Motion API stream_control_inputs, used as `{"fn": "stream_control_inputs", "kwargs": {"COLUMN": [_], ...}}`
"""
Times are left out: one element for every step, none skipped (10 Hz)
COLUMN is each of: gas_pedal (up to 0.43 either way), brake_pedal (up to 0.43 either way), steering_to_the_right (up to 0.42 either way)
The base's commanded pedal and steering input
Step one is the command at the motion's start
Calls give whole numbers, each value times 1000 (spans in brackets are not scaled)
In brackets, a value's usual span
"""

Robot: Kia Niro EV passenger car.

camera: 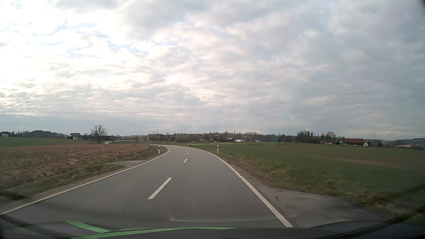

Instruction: Follow the waypoints while adhering to traffic rules and regulations

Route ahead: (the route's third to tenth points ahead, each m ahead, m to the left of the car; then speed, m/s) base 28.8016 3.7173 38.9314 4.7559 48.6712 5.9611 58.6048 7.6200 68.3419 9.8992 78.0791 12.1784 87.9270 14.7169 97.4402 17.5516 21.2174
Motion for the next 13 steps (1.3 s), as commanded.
{"fn": "stream_control_inputs", "kwargs": {"gas_pedal": [169,169,169,169,169,169,169,169,169,169,169,169,169], "brake_pedal": [0,0,0,0,0,0,0,0,0,0,0,0,0], "steering_to_the_right": [-20,-20,-18,-16,-15,-15,-14,-15,-15,-14,-15,-14,-14]}}
